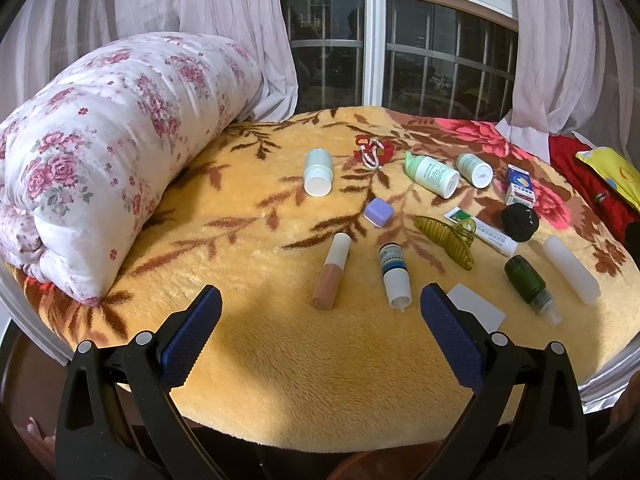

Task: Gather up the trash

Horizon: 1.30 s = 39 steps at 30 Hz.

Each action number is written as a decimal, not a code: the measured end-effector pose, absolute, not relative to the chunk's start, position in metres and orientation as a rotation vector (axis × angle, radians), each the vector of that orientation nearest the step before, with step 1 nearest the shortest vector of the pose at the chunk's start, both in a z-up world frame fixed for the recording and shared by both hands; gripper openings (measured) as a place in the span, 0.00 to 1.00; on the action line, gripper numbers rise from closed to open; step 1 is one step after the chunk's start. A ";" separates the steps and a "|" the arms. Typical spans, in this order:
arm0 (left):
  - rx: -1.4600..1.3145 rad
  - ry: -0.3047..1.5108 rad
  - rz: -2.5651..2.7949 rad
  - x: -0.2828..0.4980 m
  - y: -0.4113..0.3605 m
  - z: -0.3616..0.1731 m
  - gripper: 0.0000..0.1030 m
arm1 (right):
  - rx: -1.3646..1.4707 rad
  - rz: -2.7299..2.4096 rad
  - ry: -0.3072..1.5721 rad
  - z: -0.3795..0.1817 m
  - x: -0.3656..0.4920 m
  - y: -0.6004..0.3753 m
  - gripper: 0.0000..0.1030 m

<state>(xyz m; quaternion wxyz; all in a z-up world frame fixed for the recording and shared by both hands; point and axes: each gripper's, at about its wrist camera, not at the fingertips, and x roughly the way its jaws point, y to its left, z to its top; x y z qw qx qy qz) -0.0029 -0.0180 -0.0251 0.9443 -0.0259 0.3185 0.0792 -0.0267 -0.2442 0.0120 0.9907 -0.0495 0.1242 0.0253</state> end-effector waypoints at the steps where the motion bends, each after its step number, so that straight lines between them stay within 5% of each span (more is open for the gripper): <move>1: -0.052 0.648 0.163 -0.003 -0.017 -0.025 0.95 | -0.102 0.050 0.248 0.012 -0.027 -0.244 0.95; 39: -0.056 0.664 0.161 -0.002 -0.015 -0.036 0.95 | -0.105 0.044 0.247 0.009 -0.029 -0.249 0.95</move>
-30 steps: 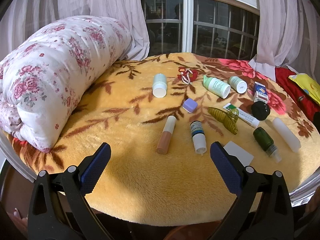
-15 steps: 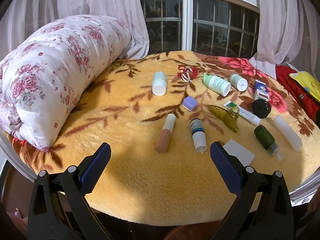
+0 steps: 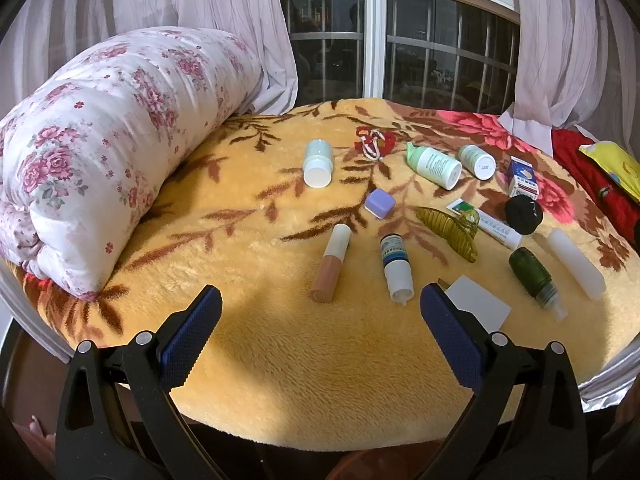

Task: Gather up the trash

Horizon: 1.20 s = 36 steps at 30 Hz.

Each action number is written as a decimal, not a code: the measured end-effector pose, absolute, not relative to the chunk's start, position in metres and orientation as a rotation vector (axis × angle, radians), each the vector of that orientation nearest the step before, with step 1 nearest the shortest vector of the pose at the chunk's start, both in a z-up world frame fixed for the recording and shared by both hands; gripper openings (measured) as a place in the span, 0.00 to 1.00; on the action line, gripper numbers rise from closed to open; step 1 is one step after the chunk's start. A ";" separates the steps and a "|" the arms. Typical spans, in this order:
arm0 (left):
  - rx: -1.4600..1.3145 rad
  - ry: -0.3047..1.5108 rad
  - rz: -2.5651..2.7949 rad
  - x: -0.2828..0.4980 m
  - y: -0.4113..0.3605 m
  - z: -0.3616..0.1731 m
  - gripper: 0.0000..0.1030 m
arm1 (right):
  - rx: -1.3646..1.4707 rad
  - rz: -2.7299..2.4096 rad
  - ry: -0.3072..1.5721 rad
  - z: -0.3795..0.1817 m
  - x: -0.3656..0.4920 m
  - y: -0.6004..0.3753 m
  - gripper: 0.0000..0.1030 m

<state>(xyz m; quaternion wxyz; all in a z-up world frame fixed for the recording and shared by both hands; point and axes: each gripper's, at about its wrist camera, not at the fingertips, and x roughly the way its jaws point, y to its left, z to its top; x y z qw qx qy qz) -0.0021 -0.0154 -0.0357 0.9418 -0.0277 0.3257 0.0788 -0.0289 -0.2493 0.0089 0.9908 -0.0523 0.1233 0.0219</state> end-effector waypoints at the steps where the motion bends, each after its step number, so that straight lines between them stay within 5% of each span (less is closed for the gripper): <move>1: -0.056 0.666 0.160 -0.003 -0.015 -0.037 0.95 | -0.103 0.043 0.247 0.009 -0.029 -0.250 0.95; 31: 0.003 0.769 0.060 0.069 0.014 -0.051 0.91 | -0.052 -0.004 0.264 -0.008 -0.017 -0.285 0.95; 36: 0.006 0.845 0.032 0.086 0.016 -0.073 0.65 | -0.074 -0.002 0.256 -0.007 -0.019 -0.281 0.95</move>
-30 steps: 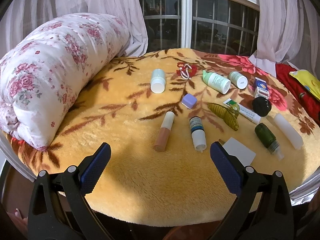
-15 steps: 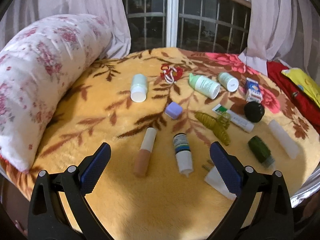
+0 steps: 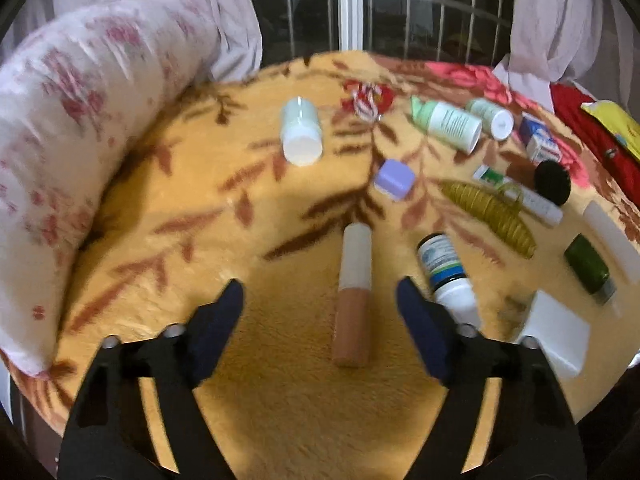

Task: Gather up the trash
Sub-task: 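Grasp the beige lipstick tube with the left tool while the right tool reaches for the white charger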

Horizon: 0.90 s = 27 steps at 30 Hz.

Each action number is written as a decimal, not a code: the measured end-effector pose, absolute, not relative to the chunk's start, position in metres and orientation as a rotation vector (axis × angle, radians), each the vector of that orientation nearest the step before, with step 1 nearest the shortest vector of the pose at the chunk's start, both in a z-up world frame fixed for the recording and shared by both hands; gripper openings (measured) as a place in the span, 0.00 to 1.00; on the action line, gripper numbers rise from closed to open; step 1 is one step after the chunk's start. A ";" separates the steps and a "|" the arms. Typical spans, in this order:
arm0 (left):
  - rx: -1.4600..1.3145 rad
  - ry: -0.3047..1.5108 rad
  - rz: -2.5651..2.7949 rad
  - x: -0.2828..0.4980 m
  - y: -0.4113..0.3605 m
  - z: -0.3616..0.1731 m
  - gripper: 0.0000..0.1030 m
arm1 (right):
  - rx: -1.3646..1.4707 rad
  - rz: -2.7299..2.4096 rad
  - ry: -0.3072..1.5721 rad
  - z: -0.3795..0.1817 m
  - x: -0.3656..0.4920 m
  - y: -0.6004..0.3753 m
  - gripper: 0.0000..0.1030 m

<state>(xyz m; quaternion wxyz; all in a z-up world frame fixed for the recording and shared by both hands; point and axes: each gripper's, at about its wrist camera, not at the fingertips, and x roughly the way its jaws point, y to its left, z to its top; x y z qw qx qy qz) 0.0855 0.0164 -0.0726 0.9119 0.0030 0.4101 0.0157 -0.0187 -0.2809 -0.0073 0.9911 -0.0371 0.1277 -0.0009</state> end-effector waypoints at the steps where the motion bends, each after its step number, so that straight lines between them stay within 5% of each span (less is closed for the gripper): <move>1: -0.002 0.861 0.036 0.089 0.020 -0.077 0.64 | -0.073 0.000 0.256 -0.007 -0.019 -0.281 0.95; 5: 0.011 0.851 0.036 0.090 0.019 -0.081 0.60 | -0.066 0.004 0.259 -0.007 -0.018 -0.281 0.95; 10: -0.014 0.840 -0.029 0.097 0.017 -0.080 0.28 | -0.063 0.009 0.268 -0.008 -0.018 -0.281 0.95; 13: -0.065 0.840 -0.053 0.103 0.021 -0.082 0.17 | -0.059 0.010 0.266 -0.008 -0.017 -0.281 0.95; 27: -0.118 0.774 -0.043 0.055 0.036 -0.066 0.17 | -0.106 0.353 0.392 -0.020 -0.009 -0.208 0.95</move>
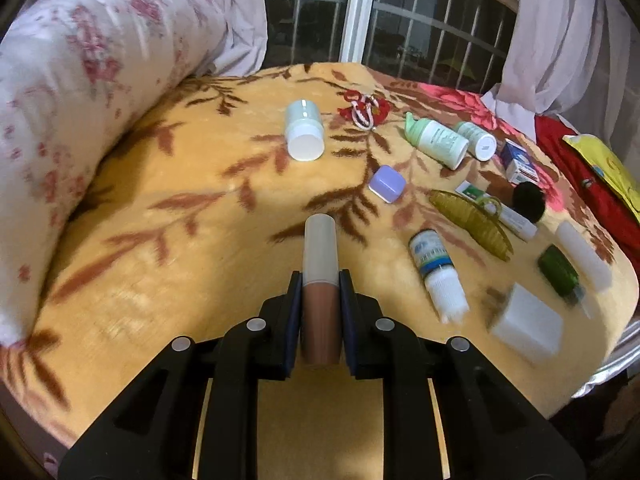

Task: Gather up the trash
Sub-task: 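Grasp the beige lipstick tube with the left tool while the right tool reaches for the white charger, then carry lipstick and charger down to the orange bin and release both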

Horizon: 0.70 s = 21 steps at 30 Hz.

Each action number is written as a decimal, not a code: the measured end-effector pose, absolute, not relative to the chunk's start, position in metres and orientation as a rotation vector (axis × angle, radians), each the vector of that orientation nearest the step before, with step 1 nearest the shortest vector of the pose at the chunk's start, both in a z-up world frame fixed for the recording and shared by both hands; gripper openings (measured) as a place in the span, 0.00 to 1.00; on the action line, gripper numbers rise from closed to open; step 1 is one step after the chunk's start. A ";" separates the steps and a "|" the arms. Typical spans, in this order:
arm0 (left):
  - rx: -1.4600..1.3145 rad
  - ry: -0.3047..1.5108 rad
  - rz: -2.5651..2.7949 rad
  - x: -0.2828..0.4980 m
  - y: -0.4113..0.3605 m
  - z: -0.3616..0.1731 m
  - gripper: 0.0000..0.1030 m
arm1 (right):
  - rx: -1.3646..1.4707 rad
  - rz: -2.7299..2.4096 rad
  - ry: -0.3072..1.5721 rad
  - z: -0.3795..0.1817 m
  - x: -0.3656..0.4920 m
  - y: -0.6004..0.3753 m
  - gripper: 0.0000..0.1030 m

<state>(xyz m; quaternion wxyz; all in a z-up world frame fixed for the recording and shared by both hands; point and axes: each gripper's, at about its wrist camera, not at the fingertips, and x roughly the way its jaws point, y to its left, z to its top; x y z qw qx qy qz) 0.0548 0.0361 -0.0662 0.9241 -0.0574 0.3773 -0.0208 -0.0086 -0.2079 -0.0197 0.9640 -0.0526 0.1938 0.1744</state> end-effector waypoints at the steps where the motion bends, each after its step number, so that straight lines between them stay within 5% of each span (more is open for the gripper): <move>1: -0.119 0.772 -0.041 0.049 0.038 -0.065 0.17 | -0.156 0.367 0.402 -0.027 -0.006 -0.192 0.95; 9: -0.128 0.763 -0.057 0.026 0.045 -0.064 0.17 | -0.332 0.370 0.478 -0.064 0.014 -0.135 0.95; 10: -0.129 0.762 -0.060 0.025 0.045 -0.064 0.17 | -0.347 0.369 0.509 -0.069 0.019 -0.133 0.90; 13: -0.135 0.760 -0.070 0.023 0.043 -0.065 0.17 | -0.320 0.444 0.619 -0.081 0.036 -0.131 0.50; 17: -0.134 0.761 -0.083 0.021 0.040 -0.067 0.17 | -0.288 0.490 0.633 -0.086 0.033 -0.131 0.38; 21: -0.128 0.760 -0.096 0.019 0.036 -0.066 0.17 | -0.277 0.502 0.626 -0.083 0.028 -0.132 0.38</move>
